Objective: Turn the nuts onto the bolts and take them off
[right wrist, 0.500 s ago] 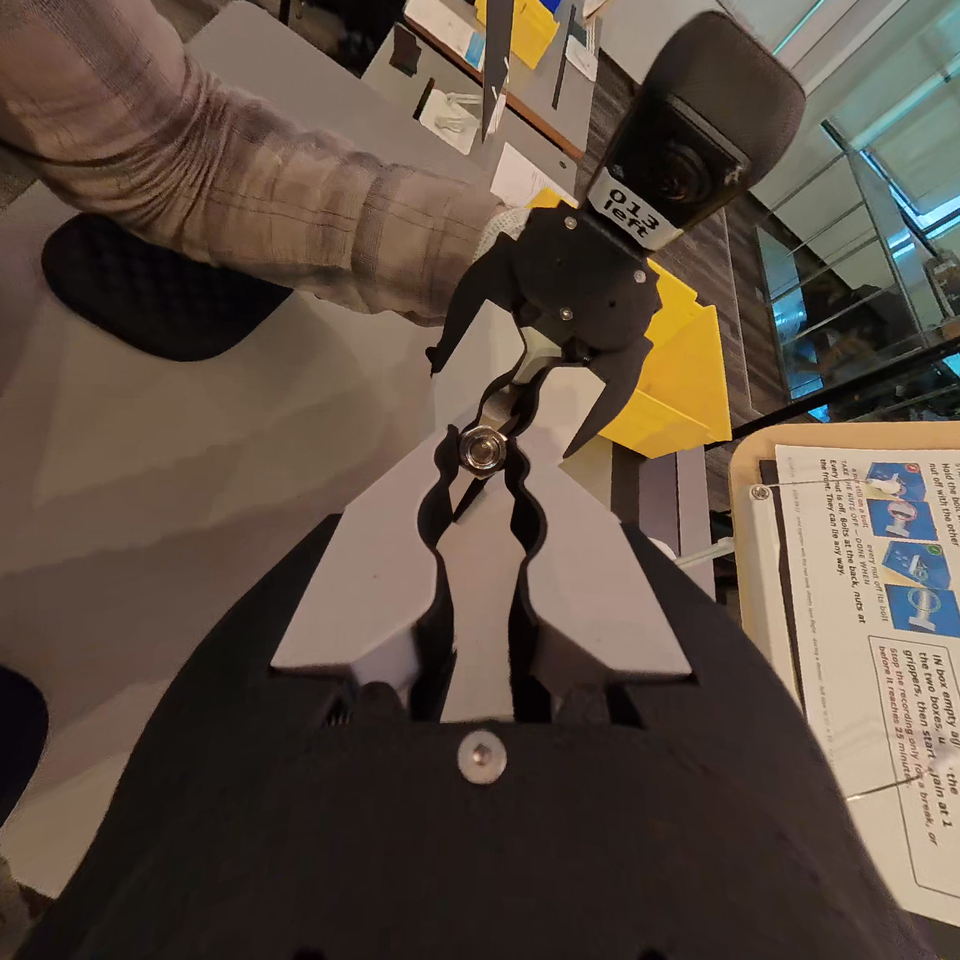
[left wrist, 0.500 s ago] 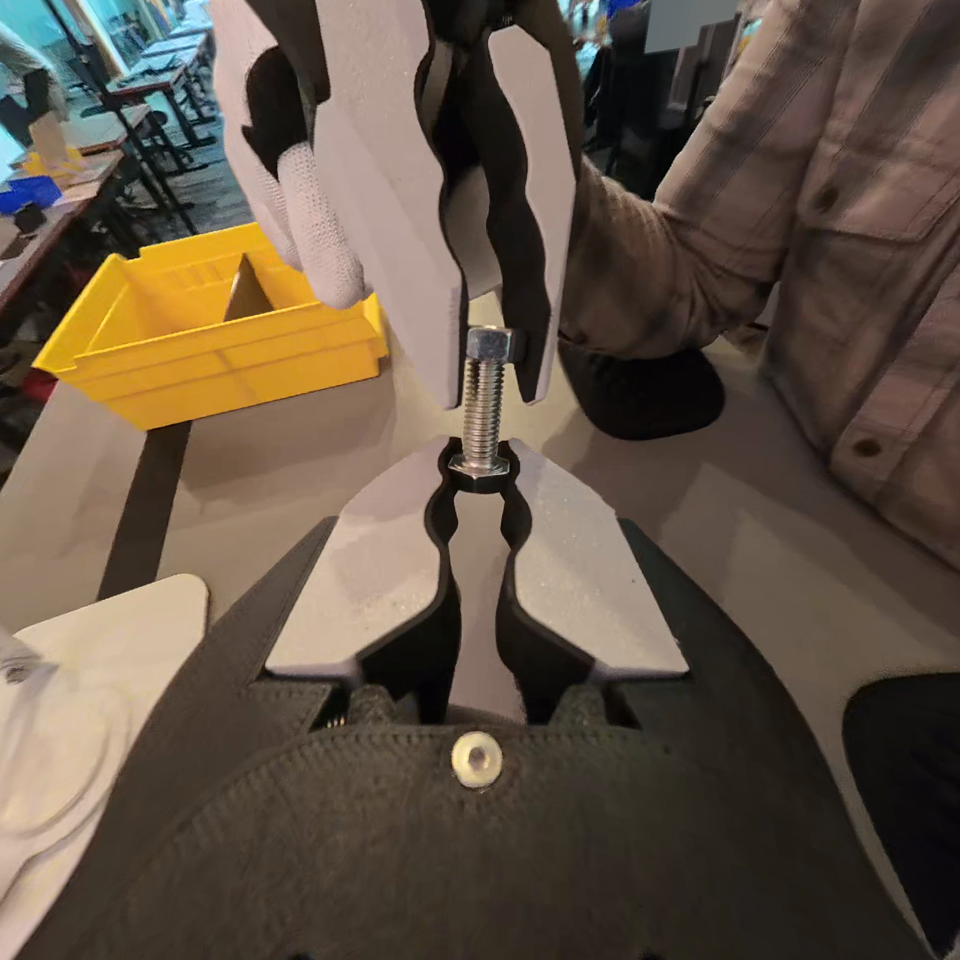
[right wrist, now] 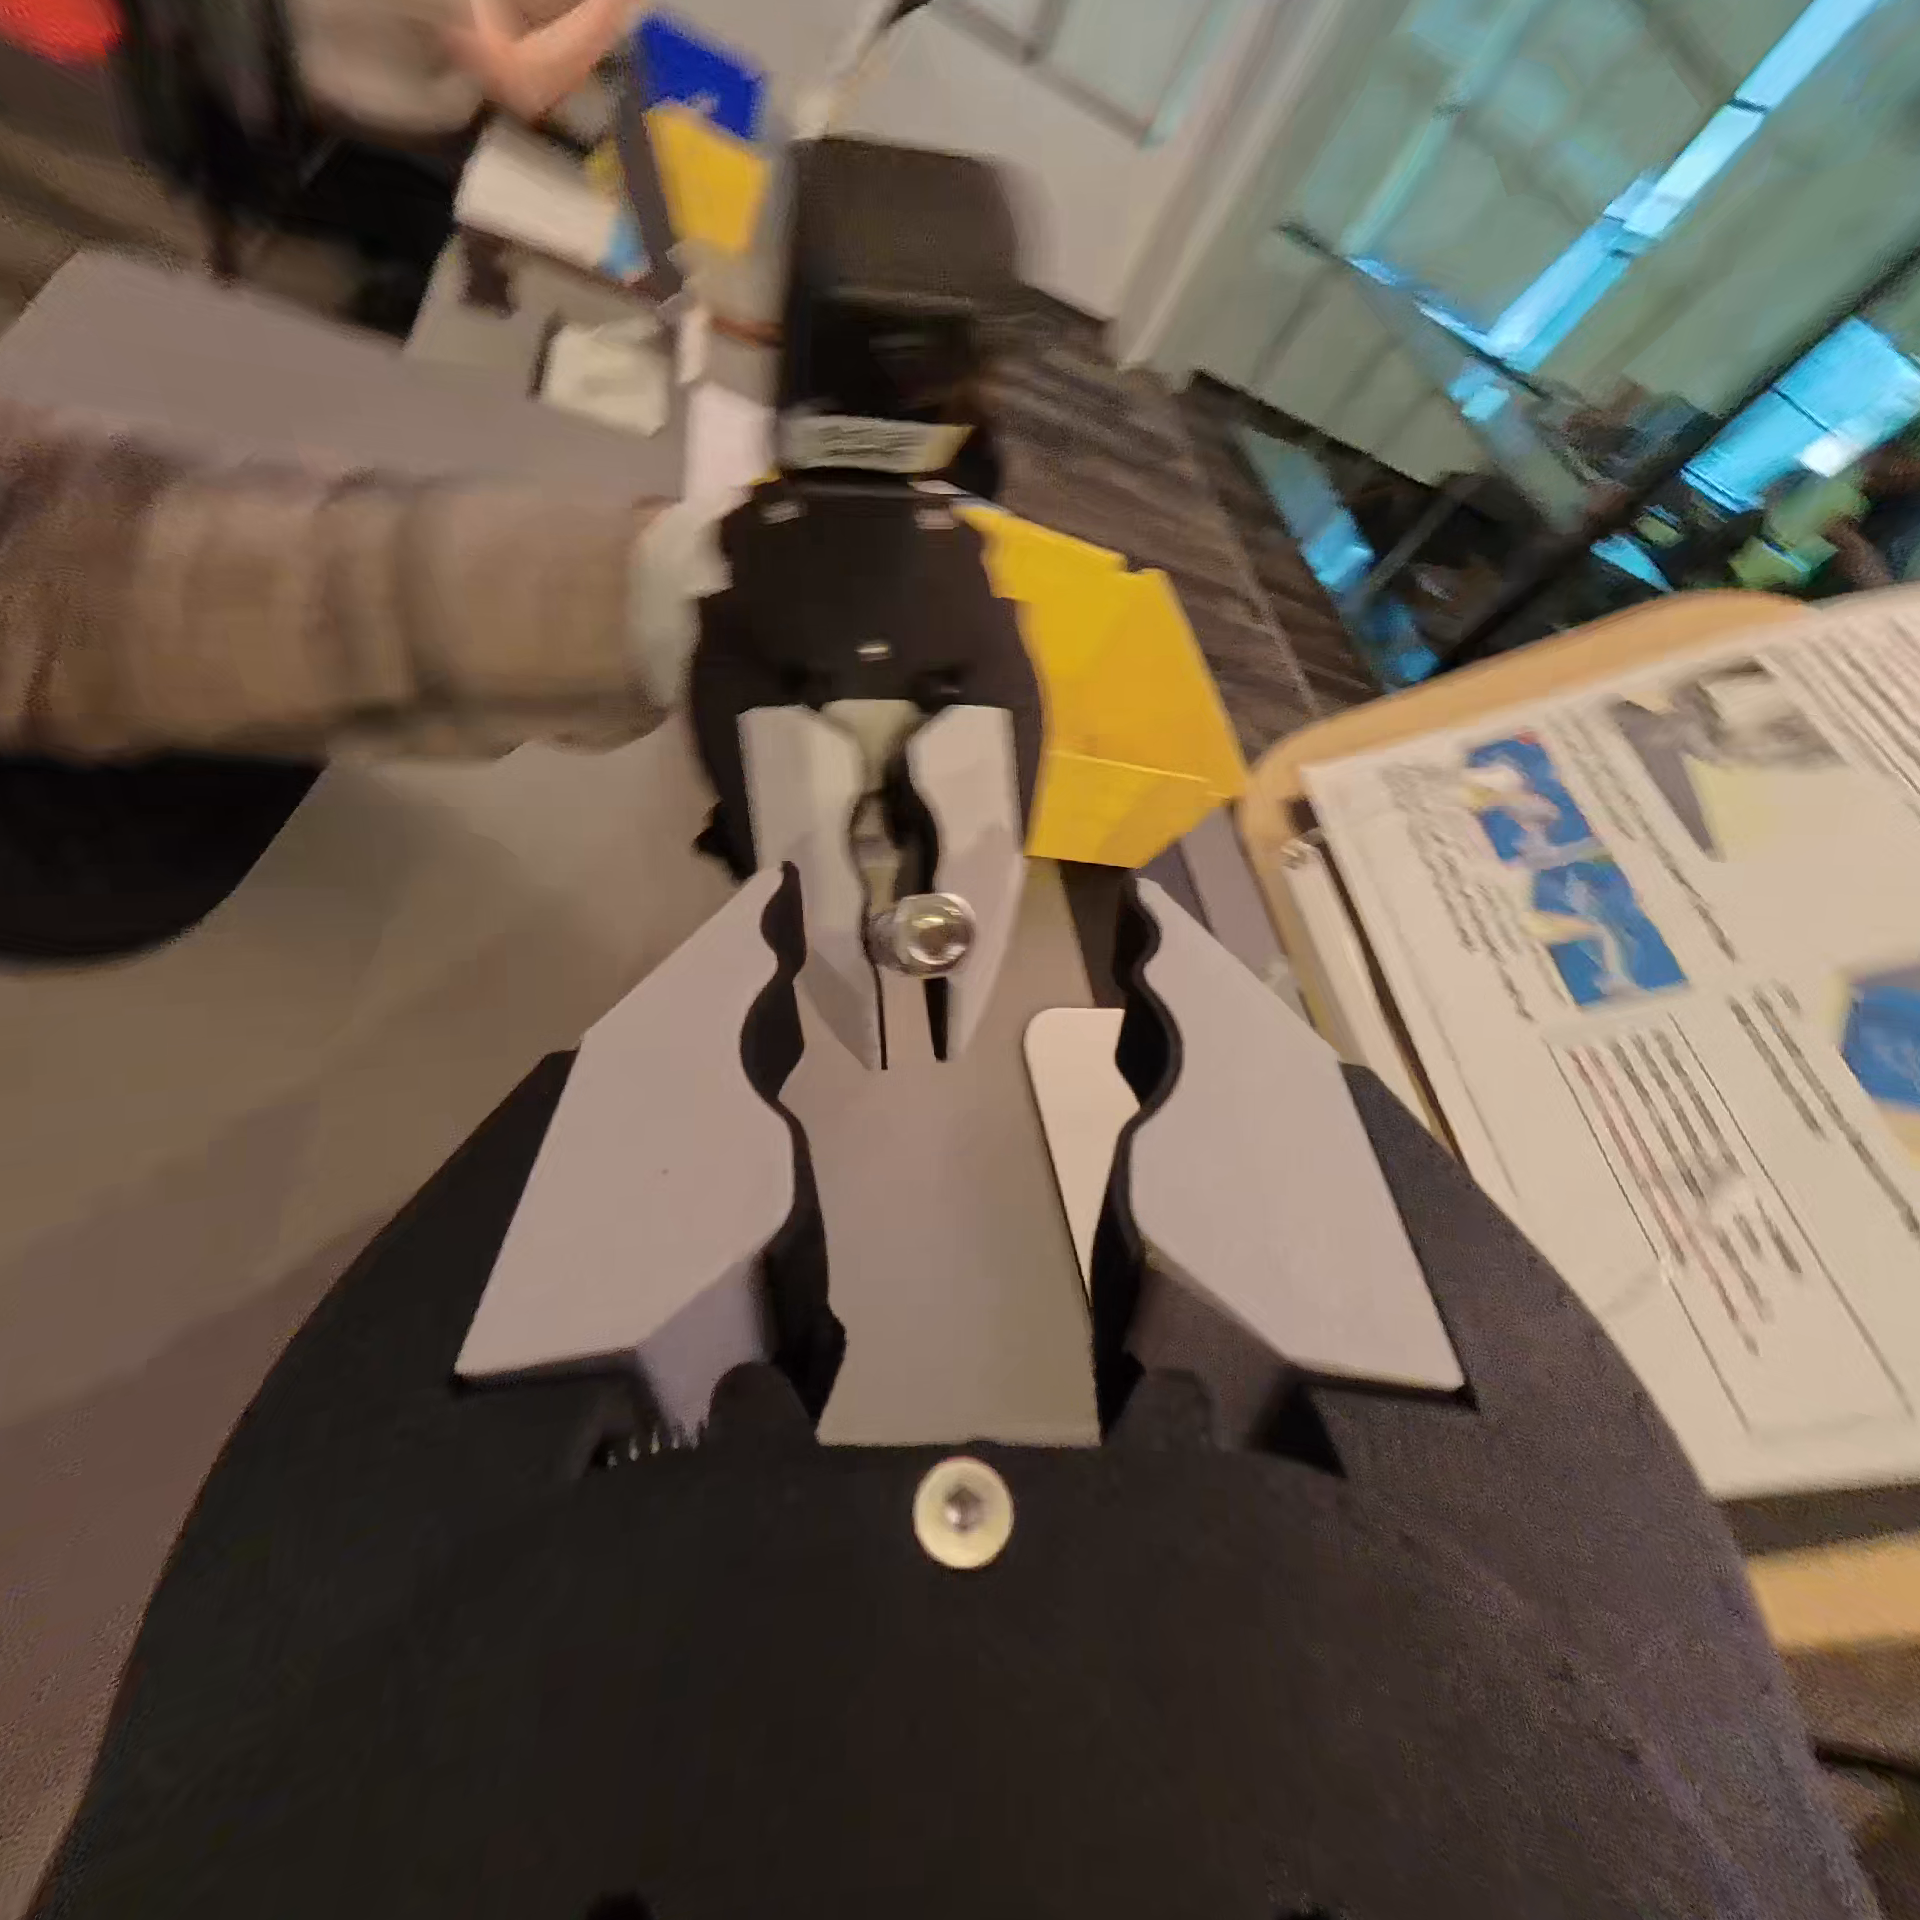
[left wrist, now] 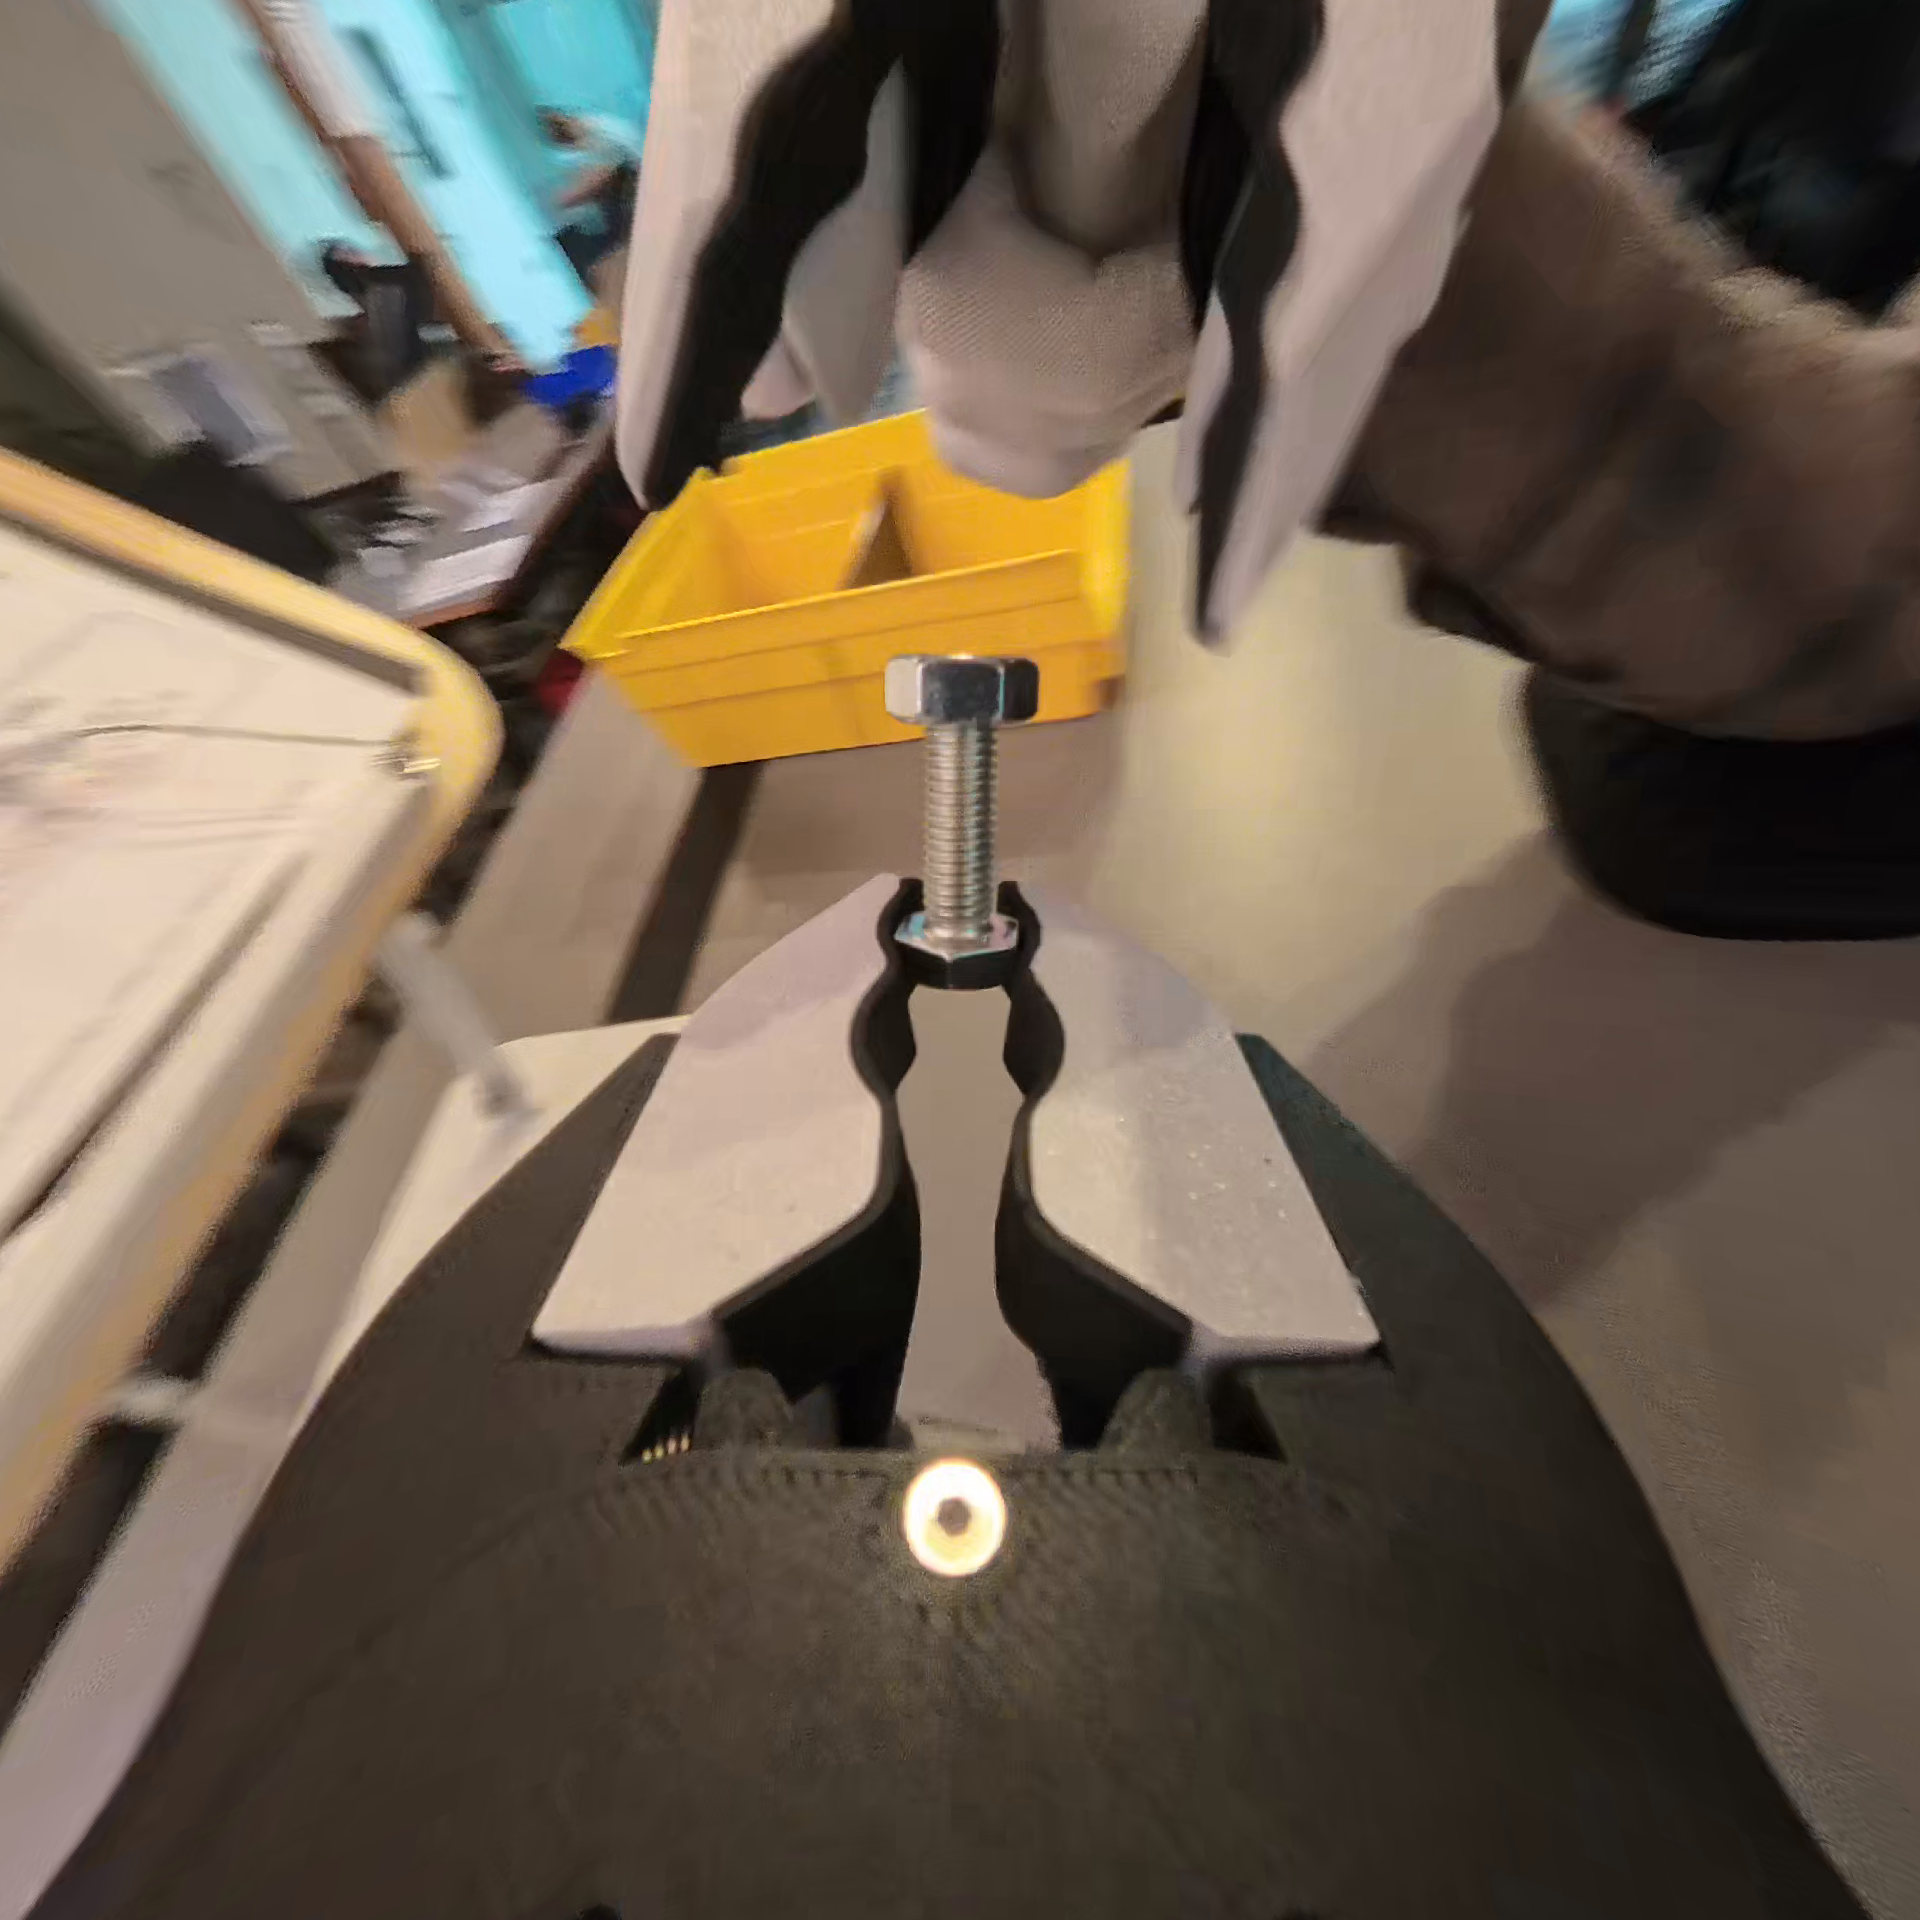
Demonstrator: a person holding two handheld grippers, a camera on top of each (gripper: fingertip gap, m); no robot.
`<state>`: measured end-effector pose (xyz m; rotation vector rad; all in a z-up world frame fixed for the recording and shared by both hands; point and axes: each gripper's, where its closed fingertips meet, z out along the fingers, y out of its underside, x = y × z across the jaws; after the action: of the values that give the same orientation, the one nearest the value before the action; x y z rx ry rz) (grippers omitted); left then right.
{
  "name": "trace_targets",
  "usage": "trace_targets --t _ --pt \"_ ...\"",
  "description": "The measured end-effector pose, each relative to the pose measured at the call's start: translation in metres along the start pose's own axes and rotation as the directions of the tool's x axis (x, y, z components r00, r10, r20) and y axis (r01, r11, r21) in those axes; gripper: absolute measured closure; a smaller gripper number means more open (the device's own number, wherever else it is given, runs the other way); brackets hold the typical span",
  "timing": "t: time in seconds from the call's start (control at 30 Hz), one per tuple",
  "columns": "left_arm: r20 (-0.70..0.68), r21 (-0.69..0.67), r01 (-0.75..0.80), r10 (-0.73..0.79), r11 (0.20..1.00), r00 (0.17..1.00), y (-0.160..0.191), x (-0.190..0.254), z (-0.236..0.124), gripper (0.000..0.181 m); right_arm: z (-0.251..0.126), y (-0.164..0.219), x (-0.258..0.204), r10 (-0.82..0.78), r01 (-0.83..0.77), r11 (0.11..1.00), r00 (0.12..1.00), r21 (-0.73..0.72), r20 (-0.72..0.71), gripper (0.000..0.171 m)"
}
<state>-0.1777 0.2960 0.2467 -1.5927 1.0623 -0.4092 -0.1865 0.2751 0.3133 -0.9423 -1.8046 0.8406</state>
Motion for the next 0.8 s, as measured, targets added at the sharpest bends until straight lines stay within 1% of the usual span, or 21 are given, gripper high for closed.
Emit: trace_targets --t 0.03,0.07,0.1,0.13,0.17,0.2,0.23,0.3,0.37,0.4,0.43,0.47,0.5,0.57,0.6,0.63,0.67,0.7,0.77,0.8 --pt "0.105 -0.022 -0.035 0.037 0.999 0.994 0.001 -0.015 -0.001 0.167 -0.001 0.002 0.015 0.086 -0.085 0.996 0.995 0.020 -0.041 0.117" --pt "0.216 -0.047 -0.057 0.066 0.997 0.974 0.000 -0.032 -0.004 0.167 -0.003 0.006 0.029 0.173 -0.170 0.984 0.982 0.044 -0.070 0.117" --pt "0.330 -0.091 -0.091 0.116 0.992 0.937 0.001 -0.048 -0.008 0.167 -0.003 0.010 0.041 0.261 -0.255 0.964 0.962 0.075 -0.083 0.117" --pt "0.431 -0.124 -0.129 0.171 0.984 0.886 -0.001 -0.062 -0.013 0.167 -0.003 0.013 0.046 0.338 -0.331 0.938 0.939 0.107 -0.061 0.118" --pt "0.527 -0.161 -0.150 0.214 0.975 0.823 -0.002 -0.076 -0.019 0.167 -0.002 0.015 0.052 0.401 -0.392 0.909 0.915 0.141 -0.045 0.120" --pt "0.600 -0.226 -0.180 0.283 0.957 0.748 -0.002 -0.087 -0.025 0.167 -0.001 0.017 0.059 0.462 -0.450 0.876 0.886 0.172 -0.036 0.122" --pt "0.638 -0.306 -0.205 0.360 0.930 0.681 0.001 -0.094 -0.029 0.167 0.002 0.018 0.062 0.505 -0.493 0.848 0.863 0.193 -0.010 0.122" --pt "0.690 -0.451 -0.249 0.512 0.857 0.512 0.001 -0.108 -0.040 0.167 0.009 0.019 0.062 0.539 -0.531 0.820 0.842 0.212 0.026 0.119" --pt "0.671 -0.543 -0.238 0.587 0.805 0.454 0.009 -0.112 -0.039 0.167 0.018 0.022 0.062 0.564 -0.557 0.804 0.826 0.208 0.031 0.120" --pt "0.688 -0.548 -0.247 0.598 0.799 0.411 0.007 -0.114 -0.039 0.167 0.022 0.023 0.062 0.559 -0.552 0.807 0.829 0.209 0.028 0.121" --pt "0.676 -0.550 -0.245 0.597 0.799 0.432 0.010 -0.113 -0.034 0.167 0.027 0.024 0.062 0.555 -0.547 0.812 0.832 0.206 0.019 0.123" --pt "0.668 -0.557 -0.251 0.607 0.791 0.431 0.012 -0.112 -0.031 0.167 0.031 0.026 0.060 0.543 -0.535 0.823 0.839 0.189 0.011 0.125" --pt "0.671 -0.559 -0.269 0.619 0.784 0.408 0.010 -0.111 -0.030 0.168 0.034 0.028 0.058 0.523 -0.514 0.840 0.853 0.175 -0.005 0.125" --pt "0.663 -0.553 -0.270 0.612 0.788 0.430 0.011 -0.109 -0.025 0.167 0.037 0.032 0.061 0.503 -0.490 0.857 0.863 0.161 -0.050 0.130" --pt "0.675 -0.545 -0.275 0.610 0.792 0.415 0.009 -0.109 -0.025 0.167 0.039 0.035 0.059 0.488 -0.478 0.867 0.871 0.141 -0.050 0.131" --pt "0.671 -0.544 -0.277 0.609 0.792 0.423 0.009 -0.108 -0.024 0.167 0.039 0.035 0.059 0.480 -0.469 0.872 0.876 0.140 -0.055 0.133" --pt "0.668 -0.543 -0.276 0.607 0.793 0.431 0.009 -0.107 -0.023 0.167 0.038 0.035 0.060 0.486 -0.474 0.868 0.872 0.147 -0.057 0.140" --pt "0.675 -0.539 -0.280 0.607 0.794 0.419 0.008 -0.108 -0.024 0.167 0.038 0.035 0.059 0.487 -0.477 0.867 0.872 0.144 -0.046 0.146" --pt "0.667 -0.545 -0.281 0.612 0.790 0.425 0.008 -0.107 -0.023 0.167 0.036 0.034 0.063 0.474 -0.458 0.873 0.877 0.166 -0.073 0.154" --pt "0.671 -0.549 -0.284 0.617 0.786 0.411 0.007 -0.107 -0.025 0.167 0.036 0.033 0.062 0.479 -0.464 0.870 0.875 0.167 -0.062 0.155"
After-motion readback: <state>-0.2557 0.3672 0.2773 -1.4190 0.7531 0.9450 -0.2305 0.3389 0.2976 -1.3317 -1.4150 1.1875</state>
